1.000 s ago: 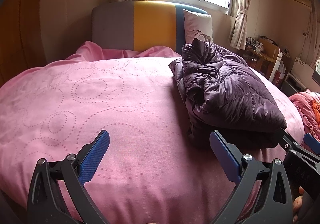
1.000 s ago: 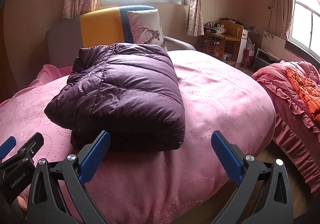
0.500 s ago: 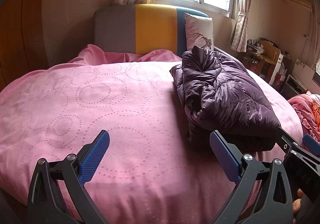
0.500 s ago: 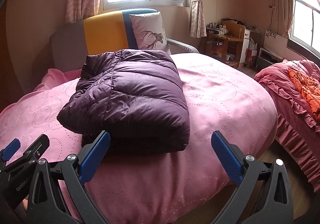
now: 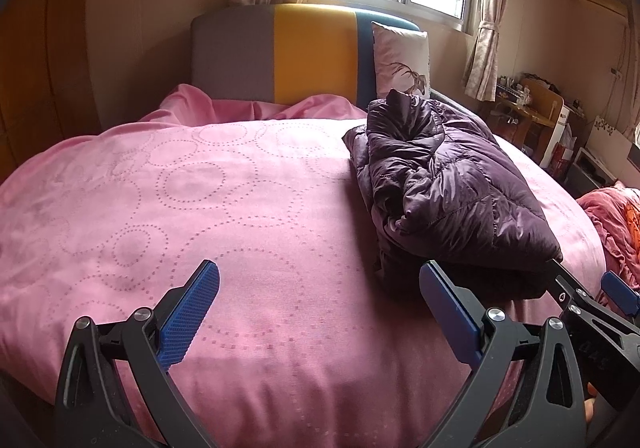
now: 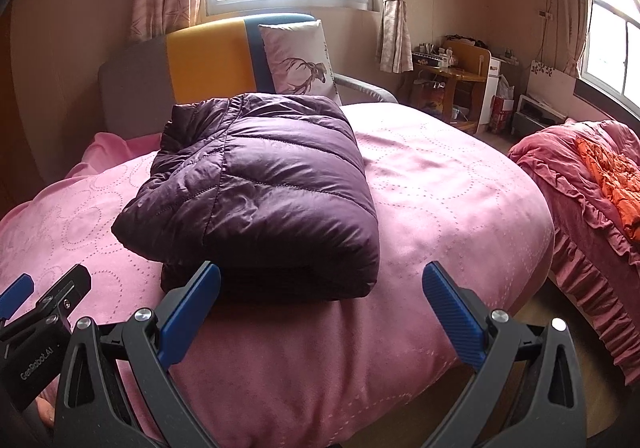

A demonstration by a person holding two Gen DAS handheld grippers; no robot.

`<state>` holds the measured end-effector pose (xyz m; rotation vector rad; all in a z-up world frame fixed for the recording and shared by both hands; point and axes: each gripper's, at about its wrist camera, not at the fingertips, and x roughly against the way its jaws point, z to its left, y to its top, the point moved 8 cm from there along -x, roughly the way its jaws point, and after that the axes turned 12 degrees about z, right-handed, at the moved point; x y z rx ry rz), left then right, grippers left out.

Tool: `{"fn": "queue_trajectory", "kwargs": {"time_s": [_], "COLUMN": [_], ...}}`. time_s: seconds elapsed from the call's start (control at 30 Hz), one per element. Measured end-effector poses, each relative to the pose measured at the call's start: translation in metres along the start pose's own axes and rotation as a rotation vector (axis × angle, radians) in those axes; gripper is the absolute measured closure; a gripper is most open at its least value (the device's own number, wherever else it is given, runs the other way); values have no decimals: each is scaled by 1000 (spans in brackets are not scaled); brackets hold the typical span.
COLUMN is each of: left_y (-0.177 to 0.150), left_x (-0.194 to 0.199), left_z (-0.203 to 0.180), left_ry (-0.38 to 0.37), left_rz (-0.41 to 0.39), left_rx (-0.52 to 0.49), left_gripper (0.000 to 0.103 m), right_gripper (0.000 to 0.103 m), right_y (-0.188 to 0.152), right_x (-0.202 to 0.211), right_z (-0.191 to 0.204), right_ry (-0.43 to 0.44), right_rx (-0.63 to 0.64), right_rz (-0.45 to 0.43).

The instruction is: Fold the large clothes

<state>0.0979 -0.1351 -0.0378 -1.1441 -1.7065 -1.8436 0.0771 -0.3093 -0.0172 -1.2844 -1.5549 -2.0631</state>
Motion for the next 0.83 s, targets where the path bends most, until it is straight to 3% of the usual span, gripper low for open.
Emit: {"fn": "queue_trajectory", "kwargs": {"time_s": [0.47,0.83], "left_y": [0,-10], "left_x": [1,-24], "left_z": [-1,5], "left_ry": [21,4], "left_rz": [-18,59], "left_rx": [-14,10], "left_gripper": [4,4], "right_gripper": [2,2], "right_y": [-3,2], "right_x": [-6,-11], "right_z": [-1,-11], "right_ry": [-5,-16], "right_rx": [8,-12], "right_rz": [11,9]}}
